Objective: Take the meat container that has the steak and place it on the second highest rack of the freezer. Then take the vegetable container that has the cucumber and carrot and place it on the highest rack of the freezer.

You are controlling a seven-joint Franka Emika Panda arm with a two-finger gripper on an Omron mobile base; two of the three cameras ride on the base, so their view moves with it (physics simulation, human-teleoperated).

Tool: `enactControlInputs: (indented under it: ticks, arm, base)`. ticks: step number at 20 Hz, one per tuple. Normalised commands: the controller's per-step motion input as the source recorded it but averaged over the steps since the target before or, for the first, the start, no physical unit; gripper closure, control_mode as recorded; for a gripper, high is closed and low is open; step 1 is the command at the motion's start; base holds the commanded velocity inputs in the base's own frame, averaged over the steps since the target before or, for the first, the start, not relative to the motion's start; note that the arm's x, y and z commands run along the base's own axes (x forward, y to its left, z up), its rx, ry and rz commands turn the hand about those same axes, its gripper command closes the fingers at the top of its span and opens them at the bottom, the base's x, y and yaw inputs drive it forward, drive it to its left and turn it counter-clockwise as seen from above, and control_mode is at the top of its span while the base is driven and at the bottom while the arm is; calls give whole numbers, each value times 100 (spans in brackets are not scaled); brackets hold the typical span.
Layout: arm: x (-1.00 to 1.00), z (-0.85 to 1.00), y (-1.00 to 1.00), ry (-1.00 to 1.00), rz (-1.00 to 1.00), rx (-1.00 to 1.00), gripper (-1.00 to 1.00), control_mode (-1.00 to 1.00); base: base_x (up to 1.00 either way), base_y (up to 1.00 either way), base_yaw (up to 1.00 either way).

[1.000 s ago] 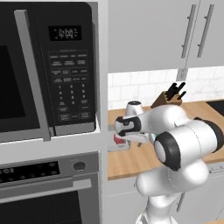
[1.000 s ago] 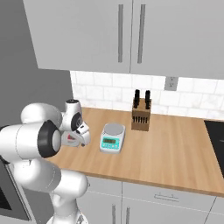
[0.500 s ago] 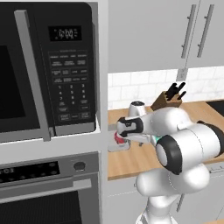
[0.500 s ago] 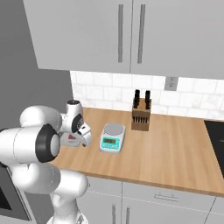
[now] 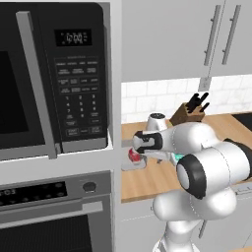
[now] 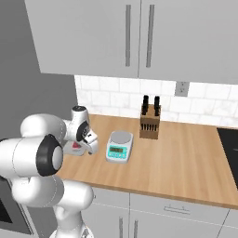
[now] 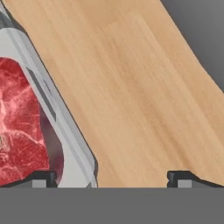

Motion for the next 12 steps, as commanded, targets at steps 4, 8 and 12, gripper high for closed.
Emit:
enactControlInputs:
  ticks: [4, 8, 12]
  arm:
    - [0, 4, -1, 0, 0, 2, -100, -100]
    - [0, -20, 0, 6, 0, -1, -100, -100]
    - [0, -52, 0, 15, 0, -3, -100, -100]
  base:
    - [0, 0, 0]
    - [0, 0, 0]
    - [0, 0, 0]
